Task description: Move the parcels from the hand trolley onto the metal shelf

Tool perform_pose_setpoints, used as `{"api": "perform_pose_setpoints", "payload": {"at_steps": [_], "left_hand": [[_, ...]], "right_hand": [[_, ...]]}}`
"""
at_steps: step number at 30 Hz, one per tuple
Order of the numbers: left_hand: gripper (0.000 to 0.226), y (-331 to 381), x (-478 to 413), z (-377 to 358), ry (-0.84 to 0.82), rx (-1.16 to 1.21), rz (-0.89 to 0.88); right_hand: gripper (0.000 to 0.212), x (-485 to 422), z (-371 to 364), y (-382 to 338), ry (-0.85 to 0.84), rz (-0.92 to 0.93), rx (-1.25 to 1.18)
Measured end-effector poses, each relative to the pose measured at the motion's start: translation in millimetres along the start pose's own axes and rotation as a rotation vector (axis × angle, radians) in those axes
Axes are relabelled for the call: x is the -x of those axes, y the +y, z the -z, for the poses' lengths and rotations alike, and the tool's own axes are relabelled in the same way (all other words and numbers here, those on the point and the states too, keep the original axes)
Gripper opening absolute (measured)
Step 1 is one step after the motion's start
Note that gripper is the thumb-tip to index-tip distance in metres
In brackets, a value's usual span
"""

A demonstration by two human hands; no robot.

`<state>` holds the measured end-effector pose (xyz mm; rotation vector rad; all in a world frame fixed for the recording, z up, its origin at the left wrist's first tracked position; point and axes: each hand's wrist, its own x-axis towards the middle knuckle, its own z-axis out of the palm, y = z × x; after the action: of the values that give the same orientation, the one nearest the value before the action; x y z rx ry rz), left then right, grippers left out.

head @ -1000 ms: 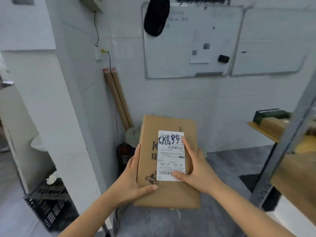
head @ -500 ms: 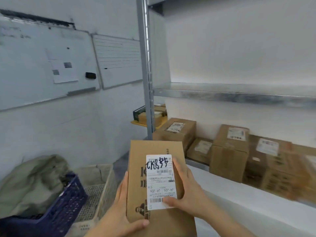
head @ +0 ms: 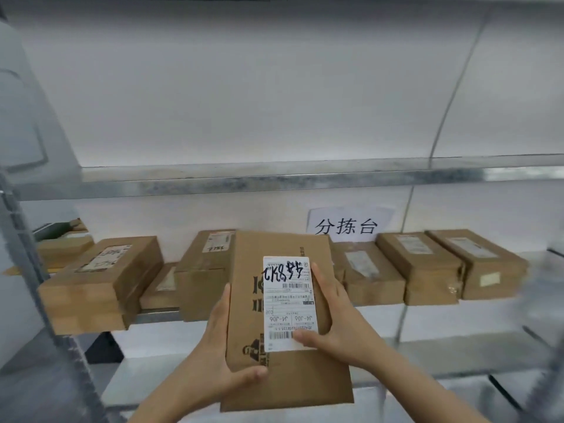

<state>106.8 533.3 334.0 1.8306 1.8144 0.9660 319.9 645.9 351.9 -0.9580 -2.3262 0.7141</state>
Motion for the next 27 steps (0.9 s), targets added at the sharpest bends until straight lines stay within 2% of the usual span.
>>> {"api": "perform_pose_setpoints", "payload": {"at_steps": [5,9,14,21,27], "left_hand": [[0.132,58,-57,-79,-0.067,0.068,-0.127],[0.126,106,-90,-140,-0.157,0.137,-0.209],[0.123,155,-135,-211,-0.269,0.202,-0.302],[0.140,206,-206,-302,-0.457,0.281,-0.344],[0.130,241,-275,-367,-0.636,0.361,-0.445]], "right_hand": [[0.112,36,80,69,0.069,-0.113,0.076],[0.111,67,133,121,0.110,-0.207,0.154],[0.105,108,193,173,0.183,-0.310,0.136],[0.108,149,256,243,0.311,-0.480,0.112],[0.114,162,293,291,0.423,-0.648,0.103]]}}
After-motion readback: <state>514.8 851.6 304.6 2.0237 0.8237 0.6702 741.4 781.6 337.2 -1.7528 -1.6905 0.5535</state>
